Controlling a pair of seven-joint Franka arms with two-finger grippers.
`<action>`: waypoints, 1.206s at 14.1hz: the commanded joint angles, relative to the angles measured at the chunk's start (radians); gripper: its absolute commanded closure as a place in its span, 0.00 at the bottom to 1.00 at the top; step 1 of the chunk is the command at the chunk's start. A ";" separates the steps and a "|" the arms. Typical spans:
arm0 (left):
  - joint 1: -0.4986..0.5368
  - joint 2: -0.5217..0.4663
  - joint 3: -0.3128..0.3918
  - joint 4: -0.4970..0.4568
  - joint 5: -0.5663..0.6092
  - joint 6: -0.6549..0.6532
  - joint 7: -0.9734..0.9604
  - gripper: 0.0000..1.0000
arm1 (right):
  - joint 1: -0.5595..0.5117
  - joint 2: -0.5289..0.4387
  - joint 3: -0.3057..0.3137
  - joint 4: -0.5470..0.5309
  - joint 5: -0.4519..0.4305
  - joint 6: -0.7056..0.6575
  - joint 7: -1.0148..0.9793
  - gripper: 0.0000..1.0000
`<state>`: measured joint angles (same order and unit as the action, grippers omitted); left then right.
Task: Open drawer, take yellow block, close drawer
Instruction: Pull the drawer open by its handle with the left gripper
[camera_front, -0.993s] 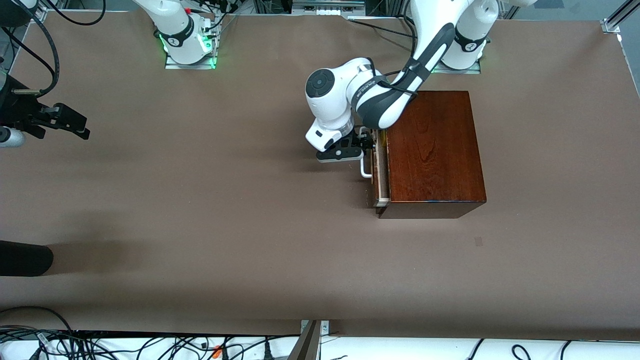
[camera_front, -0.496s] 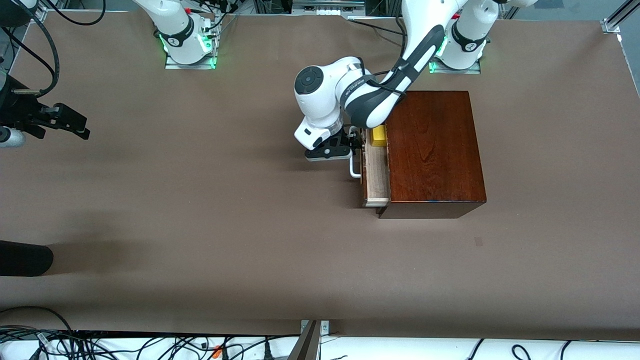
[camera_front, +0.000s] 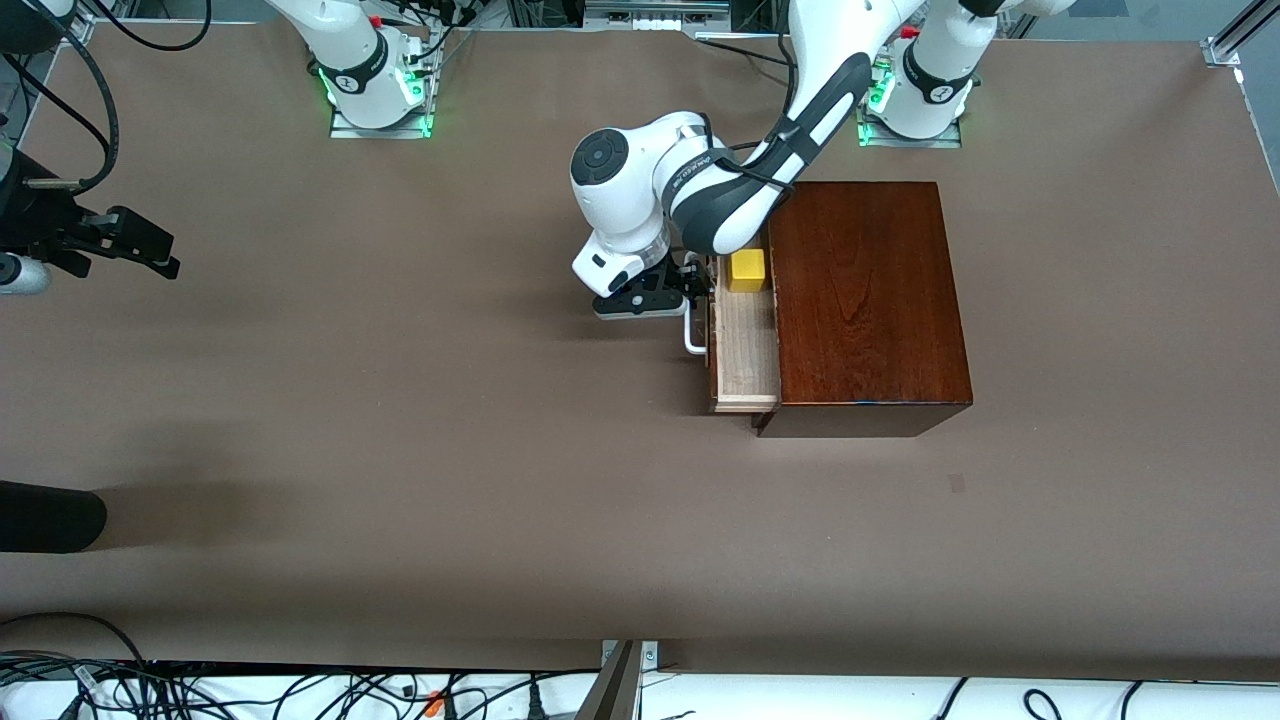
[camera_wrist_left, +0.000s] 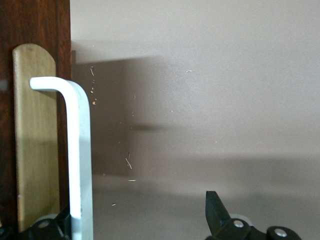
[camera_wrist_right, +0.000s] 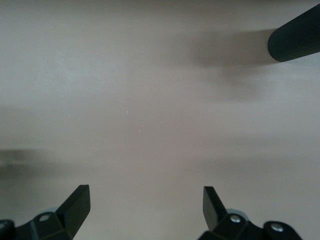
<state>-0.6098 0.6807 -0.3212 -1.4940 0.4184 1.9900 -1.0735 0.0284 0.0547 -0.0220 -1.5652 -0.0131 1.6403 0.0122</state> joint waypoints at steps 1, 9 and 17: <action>-0.016 0.071 -0.004 0.078 -0.020 0.124 0.030 0.00 | -0.015 -0.015 0.014 -0.009 0.001 0.006 -0.001 0.00; -0.048 0.002 -0.009 0.168 -0.013 -0.161 0.078 0.00 | -0.015 -0.013 0.014 -0.004 -0.001 0.006 -0.001 0.00; 0.043 -0.137 -0.002 0.242 -0.024 -0.402 0.257 0.00 | -0.015 -0.013 0.016 -0.003 0.004 0.007 0.003 0.00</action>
<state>-0.6214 0.6124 -0.3220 -1.2430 0.4174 1.6486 -0.8826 0.0284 0.0546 -0.0219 -1.5642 -0.0130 1.6428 0.0122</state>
